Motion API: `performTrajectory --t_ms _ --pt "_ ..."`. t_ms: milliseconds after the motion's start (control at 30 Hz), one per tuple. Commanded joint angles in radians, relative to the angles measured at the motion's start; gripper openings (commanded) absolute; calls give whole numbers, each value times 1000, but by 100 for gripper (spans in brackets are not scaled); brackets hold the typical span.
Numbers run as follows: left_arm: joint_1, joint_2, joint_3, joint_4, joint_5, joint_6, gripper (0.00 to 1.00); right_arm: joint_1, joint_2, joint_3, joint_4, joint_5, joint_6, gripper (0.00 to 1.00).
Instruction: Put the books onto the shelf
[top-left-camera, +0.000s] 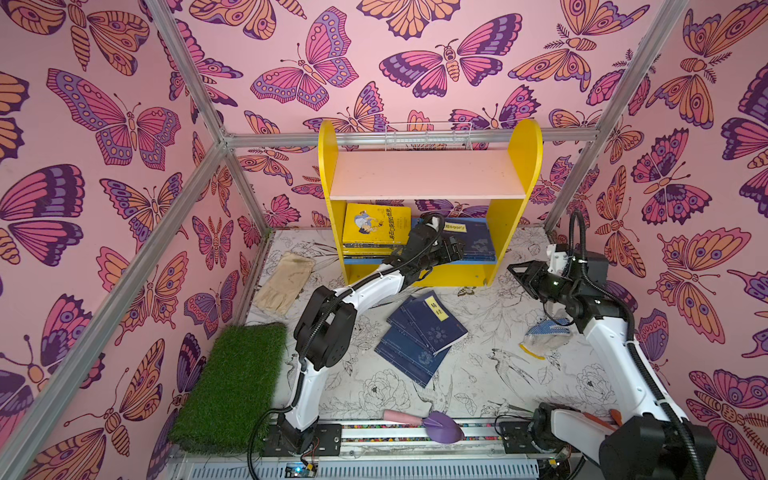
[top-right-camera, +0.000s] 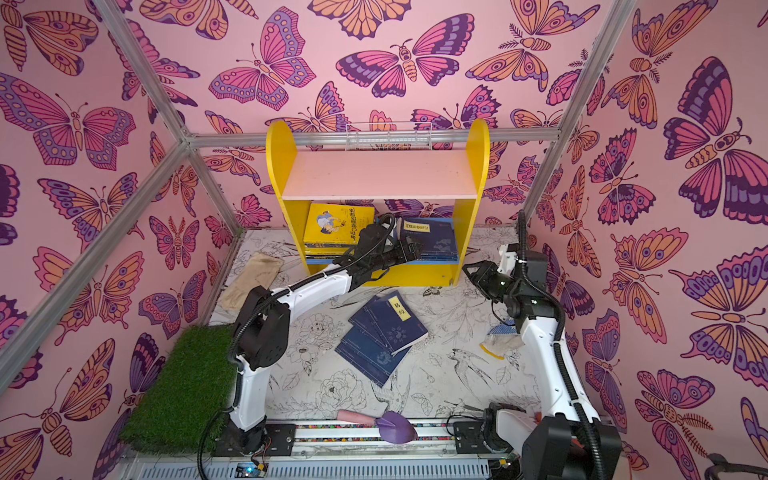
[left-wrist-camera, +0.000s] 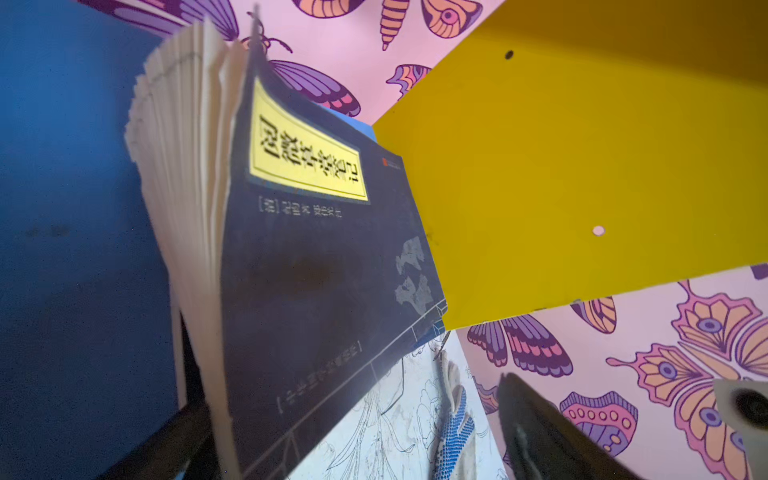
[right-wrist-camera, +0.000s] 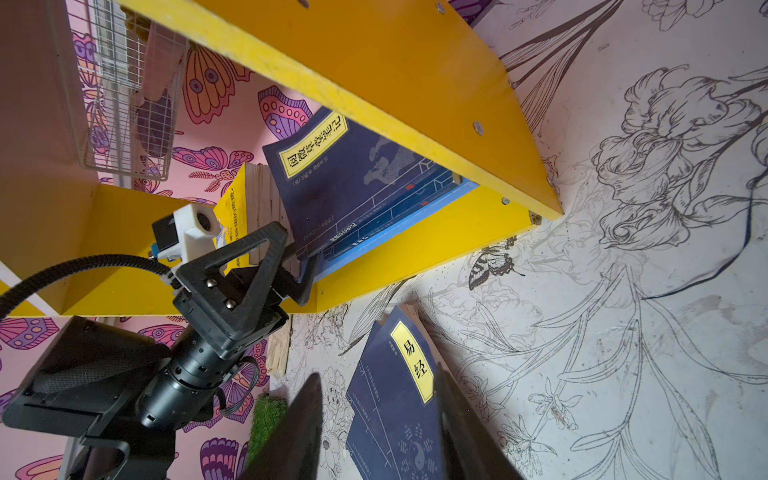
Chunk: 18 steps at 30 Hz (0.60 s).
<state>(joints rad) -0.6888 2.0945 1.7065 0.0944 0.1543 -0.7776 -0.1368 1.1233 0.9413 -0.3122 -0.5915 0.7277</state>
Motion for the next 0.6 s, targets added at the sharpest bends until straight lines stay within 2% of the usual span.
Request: performTrajectory --t_ms 0,233,567 --pt "-7 -10 43 -89 -83 24 99 -4 -13 13 -36 9 -32 43" --pt "-27 -4 115 -235 -165 111 99 -4 -20 19 -96 63 -69 43" --pt "-41 48 189 -273 -163 180 99 -1 -49 -27 -121 76 -80 43"
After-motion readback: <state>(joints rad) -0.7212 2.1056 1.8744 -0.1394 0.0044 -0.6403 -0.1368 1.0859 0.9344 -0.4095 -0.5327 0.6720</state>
